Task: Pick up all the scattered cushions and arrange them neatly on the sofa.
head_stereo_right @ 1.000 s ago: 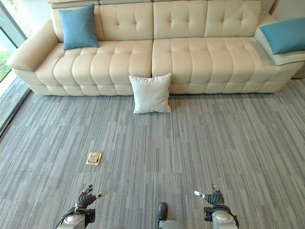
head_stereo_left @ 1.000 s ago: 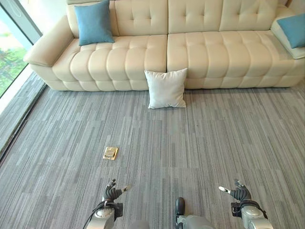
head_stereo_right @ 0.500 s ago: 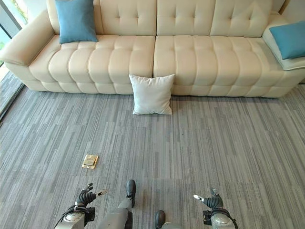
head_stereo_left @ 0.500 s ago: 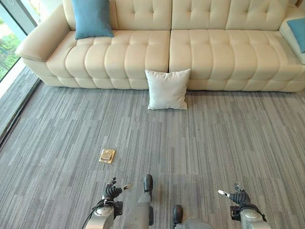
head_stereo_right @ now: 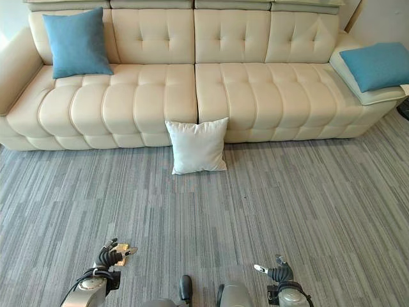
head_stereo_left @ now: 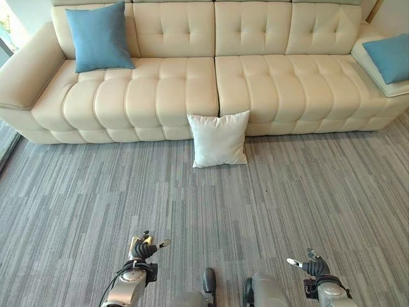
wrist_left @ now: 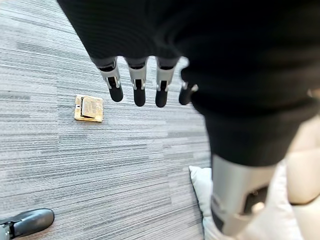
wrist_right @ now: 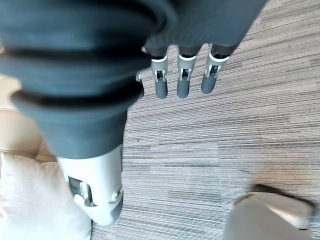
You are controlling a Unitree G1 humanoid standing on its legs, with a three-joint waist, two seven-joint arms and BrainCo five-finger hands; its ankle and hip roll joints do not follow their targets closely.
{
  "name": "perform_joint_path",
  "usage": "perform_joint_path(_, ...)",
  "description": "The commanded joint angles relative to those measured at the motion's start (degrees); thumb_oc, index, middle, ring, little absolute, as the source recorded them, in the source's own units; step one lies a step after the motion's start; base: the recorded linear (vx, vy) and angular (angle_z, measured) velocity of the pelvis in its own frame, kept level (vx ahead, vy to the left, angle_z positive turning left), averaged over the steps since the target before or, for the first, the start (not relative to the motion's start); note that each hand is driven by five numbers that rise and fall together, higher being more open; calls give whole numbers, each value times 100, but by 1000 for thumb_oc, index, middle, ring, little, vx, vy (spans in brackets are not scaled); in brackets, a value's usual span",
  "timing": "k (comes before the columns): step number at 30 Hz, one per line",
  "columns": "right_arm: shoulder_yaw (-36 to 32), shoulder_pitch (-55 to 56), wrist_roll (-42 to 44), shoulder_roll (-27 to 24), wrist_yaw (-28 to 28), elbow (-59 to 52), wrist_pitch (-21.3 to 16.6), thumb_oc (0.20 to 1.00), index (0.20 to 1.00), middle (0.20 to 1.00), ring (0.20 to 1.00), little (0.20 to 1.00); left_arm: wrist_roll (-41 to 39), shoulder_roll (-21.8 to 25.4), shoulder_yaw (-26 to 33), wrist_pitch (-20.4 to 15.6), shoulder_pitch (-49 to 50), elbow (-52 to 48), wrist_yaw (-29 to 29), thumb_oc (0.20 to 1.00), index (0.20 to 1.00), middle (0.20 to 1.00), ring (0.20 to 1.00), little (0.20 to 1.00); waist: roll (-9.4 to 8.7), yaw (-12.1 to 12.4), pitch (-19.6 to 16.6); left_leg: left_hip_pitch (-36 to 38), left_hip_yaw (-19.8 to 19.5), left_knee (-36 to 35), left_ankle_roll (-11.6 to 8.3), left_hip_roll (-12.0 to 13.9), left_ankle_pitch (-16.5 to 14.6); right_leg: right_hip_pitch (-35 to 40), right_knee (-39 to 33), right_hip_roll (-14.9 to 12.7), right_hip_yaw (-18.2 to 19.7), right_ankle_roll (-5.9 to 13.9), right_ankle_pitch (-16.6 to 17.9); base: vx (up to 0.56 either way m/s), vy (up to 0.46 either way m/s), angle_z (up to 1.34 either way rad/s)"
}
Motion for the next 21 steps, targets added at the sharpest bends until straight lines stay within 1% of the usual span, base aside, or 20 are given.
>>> perform_joint_path(1, -61, -151, -28, -166, -88, 69, -65, 1000, 1000, 1000, 1000, 1000, 119, 17, 143, -160, 114, -246, 29, 1000, 1000, 1000, 1000, 1000, 9, -13, 107, 346, -38, -41, -335, 230, -389, 679, -1660, 331, 102, 110, 1190, 209, -89, -27)
perform_joint_path(3, -129, -112, -66, -153, -76, 36, -31, 1000, 1000, 1000, 1000, 1000, 211, 34, 193, -155, 85, -288, -14, 1000, 1000, 1000, 1000, 1000, -61, -59, 60, 575, -16, -41, -441, 193, -507, 528, -2609, 428, 150, 297, 1534, 448, -205, -19)
perform_joint_path(4, -157, -87, -88, -162, -75, 17, -29, 1000, 1000, 1000, 1000, 1000, 225, 39, 203, -173, 79, -316, -32, 1000, 1000, 1000, 1000, 1000, -48, -91, 35, 684, -33, -41, -472, 198, -557, 496, -2609, 429, 176, 318, 1550, 510, -227, -4)
perform_joint_path(5, -174, -68, -96, -189, -50, -4, -24, 1000, 1000, 1000, 1000, 1000, 238, 37, 174, -182, 82, -328, -78, 1000, 1000, 1000, 1000, 1000, -40, -113, -22, 783, -73, -41, -502, 203, -604, 623, -2608, 411, 123, 293, 1587, 619, -283, 12)
perform_joint_path(6, -208, -19, -91, -211, -36, -16, -37, 1000, 1000, 1000, 1000, 1000, 222, -33, 155, -189, 91, -295, -94, 1000, 1000, 1000, 1000, 1000, 12, -165, -105, 985, -119, 47, -560, 279, -637, 750, -2449, 419, 41, 193, 1582, 595, -282, 33)
perform_joint_path(7, -213, -2, -86, -231, -30, 0, -35, 1000, 1000, 1000, 1000, 1000, 202, -71, 119, -184, 100, -284, -101, 1000, 1000, 1000, 1000, 1000, 51, -206, -139, 982, -157, 210, -598, 342, -614, 807, -2375, 428, 11, 132, 1543, 852, -488, 74)
perform_joint_path(8, -193, -4, -21, -322, -16, 75, -77, 1000, 1000, 1000, 1000, 1000, 75, -200, 81, -186, 99, -202, -135, 1000, 1000, 1000, 1000, 1000, 170, -268, -215, 784, -202, 1253, -867, 516, -191, 1111, -2268, 493, -95, -116, 1284, 660, -449, 83)
perform_joint_path(9, -187, -4, 41, -347, 16, 40, -114, 1000, 1000, 1000, 1000, 1000, 7, -221, 88, -203, 116, -209, -135, 1000, 1000, 1000, 1000, 1000, 172, -249, -192, 579, -271, 1786, -957, 528, 58, 1250, -2250, 526, -116, -215, 1162, 694, -524, 70)
perform_joint_path(10, -156, -30, 62, -402, 5, 62, -121, 1000, 1000, 1000, 1000, 1000, -16, -243, 39, -212, 99, -208, -127, 1000, 1000, 1000, 1000, 1000, 137, -193, -90, 185, -335, 2662, -1010, 490, 237, 1452, -2250, 523, -100, -349, 1030, 385, -343, 22)
perform_joint_path(11, -152, -35, 69, -404, 2, 83, -112, 1000, 1000, 1000, 1000, 1000, -74, -242, 56, -226, 81, -215, -107, 1000, 1000, 1000, 1000, 1000, 104, -146, -60, 25, -337, 2950, -1018, 498, 324, 1525, -2234, 521, -101, -413, 950, 348, -298, -13)
perform_joint_path(12, -155, -38, 73, -410, -18, 107, -89, 1000, 1000, 1000, 1000, 1000, -121, -255, 61, -208, 84, -215, -91, 1000, 1000, 1000, 1000, 1000, 81, -114, -25, -102, -316, 3038, -986, 534, 296, 1601, -2210, 500, -116, -453, 881, 253, -189, -19)
perform_joint_path(13, -160, -35, 74, -415, -30, 136, -75, 1000, 1000, 1000, 1000, 1000, -137, -261, 67, -206, 97, -225, -79, 1000, 1000, 1000, 1000, 1000, 65, -100, 3, -211, -263, 3021, -941, 552, 220, 1674, -2210, 475, -118, -466, 838, 301, -178, -18)
perform_joint_path(14, -175, -32, 106, -407, -55, 158, -59, 1000, 1000, 1000, 1000, 1000, -169, -270, 79, -187, 124, -227, -80, 1000, 1000, 1000, 1000, 1000, 0, -68, 24, -448, -162, 2772, -842, 560, 26, 1818, -2232, 411, -146, -461, 770, 386, -142, -8)
perform_joint_path(15, -166, -21, 87, -408, -56, 148, -48, 1000, 1000, 1000, 1000, 1000, -129, -264, 65, -173, 166, -216, -78, 1000, 1000, 1000, 1000, 1000, -51, -47, 2, -516, -113, 2067, -742, 563, -182, 1928, -2269, 352, -202, -413, 712, 418, -106, 0)
perform_joint_path(16, -147, 3, 65, -396, -60, 122, -42, 1000, 1000, 1000, 1000, 1000, -118, -275, 48, -146, 187, -176, -71, 1000, 1000, 1000, 1000, 1000, -55, -50, -6, -506, -122, 1470, -737, 596, -175, 1995, -2265, 324, -232, -399, 633, 350, -25, -5)
perform_joint_path(17, -129, 6, 51, -395, -66, 111, -36, 1000, 1000, 1000, 1000, 1000, -110, -278, 41, -141, 205, -191, -48, 1000, 1000, 1000, 1000, 1000, -57, -52, -20, -498, -152, 1156, -746, 618, -117, 2035, -2261, 304, -258, -400, 589, 250, 20, -4)
perform_joint_path(18, -114, 27, 22, -394, -71, 95, -28, 1000, 1000, 1000, 1000, 1000, -102, -279, 40, -131, 229, -203, -31, 1000, 1000, 1000, 1000, 1000, -25, -54, -36, -604, -207, 801, -803, 696, 130, 2073, -2255, 320, -285, -420, 523, 249, 45, -2)
perform_joint_path(19, -92, 47, -12, -388, -74, 68, -24, 1000, 1000, 1000, 1000, 1000, -95, -280, 32, -124, 271, -206, -21, 1000, 1000, 1000, 1000, 1000, 14, -54, -48, -722, -286, 404, -877, 758, 481, 2132, -2248, 330, -342, -430, 470, 256, 64, 4)
perform_joint_path(20, -76, 51, -36, -397, -73, 59, -20, 1000, 1000, 1000, 1000, 1000, -94, -290, 33, -114, 284, -189, -10, 1000, 1000, 1000, 1000, 1000, 20, -45, -44, -746, -374, 193, -924, 776, 652, 2203, -2233, 319, -362, -440, 437, 277, 94, 10)
perform_joint_path(21, -61, 62, -67, -401, -72, 46, -7, 1000, 1000, 1000, 1000, 1000, -82, -281, 36, -109, 303, -183, -1, 1000, 1000, 1000, 1000, 1000, 36, -47, -46, -795, -410, -41, -985, 801, 736, 2273, -2237, 318, -390, -429, 394, 182, 68, -52)
